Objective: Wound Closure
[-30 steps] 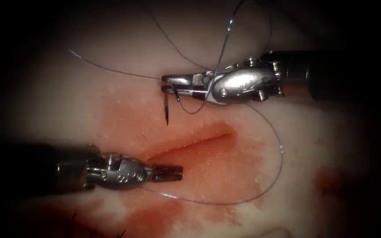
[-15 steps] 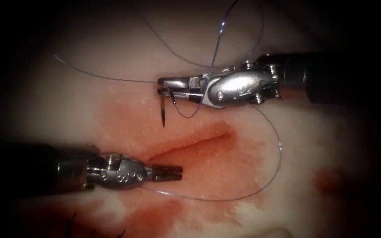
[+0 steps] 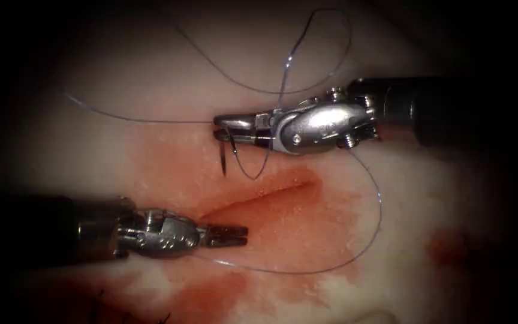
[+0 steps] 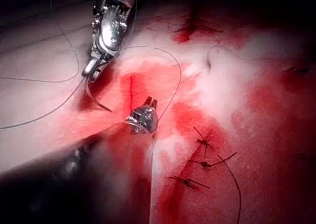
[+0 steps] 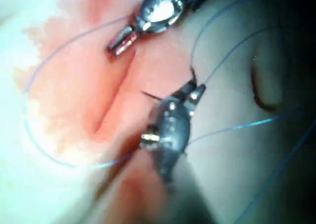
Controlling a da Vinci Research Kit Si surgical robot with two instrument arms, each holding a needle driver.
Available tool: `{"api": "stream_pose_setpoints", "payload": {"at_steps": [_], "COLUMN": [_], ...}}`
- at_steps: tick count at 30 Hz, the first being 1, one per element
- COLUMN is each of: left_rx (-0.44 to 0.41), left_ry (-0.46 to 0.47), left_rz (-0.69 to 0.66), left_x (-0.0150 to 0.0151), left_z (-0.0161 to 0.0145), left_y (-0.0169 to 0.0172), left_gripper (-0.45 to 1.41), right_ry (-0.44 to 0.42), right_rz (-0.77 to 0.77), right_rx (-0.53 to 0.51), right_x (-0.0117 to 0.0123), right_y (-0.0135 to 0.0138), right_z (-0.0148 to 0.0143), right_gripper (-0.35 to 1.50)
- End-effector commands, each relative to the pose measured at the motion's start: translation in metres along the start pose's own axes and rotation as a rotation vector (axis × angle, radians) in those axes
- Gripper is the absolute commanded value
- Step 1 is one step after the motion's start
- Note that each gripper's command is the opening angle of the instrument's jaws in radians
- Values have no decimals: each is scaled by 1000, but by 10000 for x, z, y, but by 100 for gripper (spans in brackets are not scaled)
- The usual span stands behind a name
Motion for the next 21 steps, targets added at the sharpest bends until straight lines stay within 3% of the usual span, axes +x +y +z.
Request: {"api": "stream_pose_setpoints", "payload": {"at_steps": [1, 15, 21], "left_rx": [-1, -2, -3], "left_ry": [1, 1, -1], "left_rz": [0, 0, 0], "left_x": [-2, -2, -2], "left_z": [7, 7, 7], "left_y": [2, 2, 2], "left_gripper": [2, -2, -2], "right_ry": [-3, -39, -31], "right_rz": [-6, 24, 52], "right_rx": [10, 112, 121], "right_x": [-5, -9, -4], "right_y": [-7, -43, -47], "right_z": [11, 2, 3], "right_gripper": [-35, -35, -35]}}
